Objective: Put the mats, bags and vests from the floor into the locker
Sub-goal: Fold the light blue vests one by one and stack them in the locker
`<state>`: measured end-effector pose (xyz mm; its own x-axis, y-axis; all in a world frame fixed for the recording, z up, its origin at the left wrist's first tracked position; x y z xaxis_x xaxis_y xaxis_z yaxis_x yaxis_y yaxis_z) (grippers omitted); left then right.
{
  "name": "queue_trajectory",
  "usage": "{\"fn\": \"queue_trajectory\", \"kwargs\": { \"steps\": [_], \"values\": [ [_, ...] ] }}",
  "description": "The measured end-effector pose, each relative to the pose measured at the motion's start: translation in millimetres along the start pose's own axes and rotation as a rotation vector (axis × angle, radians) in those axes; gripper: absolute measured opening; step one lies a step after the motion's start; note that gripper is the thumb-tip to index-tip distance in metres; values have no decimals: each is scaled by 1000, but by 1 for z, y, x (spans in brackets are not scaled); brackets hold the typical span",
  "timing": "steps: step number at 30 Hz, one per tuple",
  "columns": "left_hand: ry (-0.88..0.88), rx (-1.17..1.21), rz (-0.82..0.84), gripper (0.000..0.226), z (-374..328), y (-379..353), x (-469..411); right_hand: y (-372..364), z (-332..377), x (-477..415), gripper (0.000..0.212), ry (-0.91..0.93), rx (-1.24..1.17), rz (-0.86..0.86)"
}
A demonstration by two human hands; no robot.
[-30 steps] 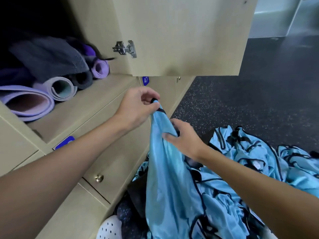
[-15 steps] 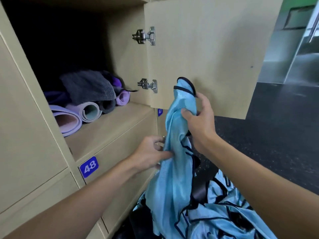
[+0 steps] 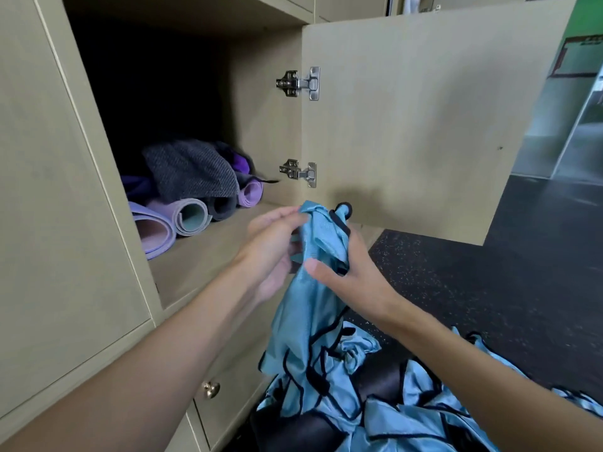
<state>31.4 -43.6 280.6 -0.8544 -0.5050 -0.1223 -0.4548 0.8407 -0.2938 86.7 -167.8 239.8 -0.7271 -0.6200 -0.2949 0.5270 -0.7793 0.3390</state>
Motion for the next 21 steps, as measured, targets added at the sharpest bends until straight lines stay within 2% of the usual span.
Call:
{"fn": "queue_trajectory", "kwargs": {
  "steps": [2,3,7,8,10,11,12,14,15,17,21],
  "values": [
    [16,63,82,20,-7,-3,4,-4,0,-3,84,2,-13,-23],
    [21,78,125,23,-11,-4,7,-4,1,-4,84,10,-20,-49],
    [8,-34,246,28,-19,-4,14,0,8,-4,54,38,-79,-204],
    [-38,-110,235,25,-17,-3,14,2,10,-4,49,39,-86,-247],
    [-263,-360,165,21,-14,5,12,7,12,-5,46,24,-122,-316],
    [-395,-511,172,27,-13,10,12,10,13,-6,46,15,-156,-342],
    [-480,-652,246,41,-9,16,12,13,15,-7,46,9,-194,-362],
    [-455,-806,487,84,2,25,17,19,21,-7,45,11,-240,-390],
    [-401,-812,564,101,9,27,19,21,24,-6,44,23,-244,-387],
    [-383,-745,601,116,17,25,21,20,28,-6,42,44,-247,-354],
    [-441,-535,538,115,13,10,24,10,24,-6,38,49,-170,-291]
  ]
}}
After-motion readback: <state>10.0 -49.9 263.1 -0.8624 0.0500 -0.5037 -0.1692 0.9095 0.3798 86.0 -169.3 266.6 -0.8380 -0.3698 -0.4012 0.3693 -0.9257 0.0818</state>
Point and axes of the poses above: each hand's wrist, its own x-axis away from the middle knuckle, its own y-axis out of the back of the hand, z = x × y, the point moved 2 cm from there along -x, towards the middle knuckle, and after that the axes turned 6 degrees about -y, right-handed, at the moved point
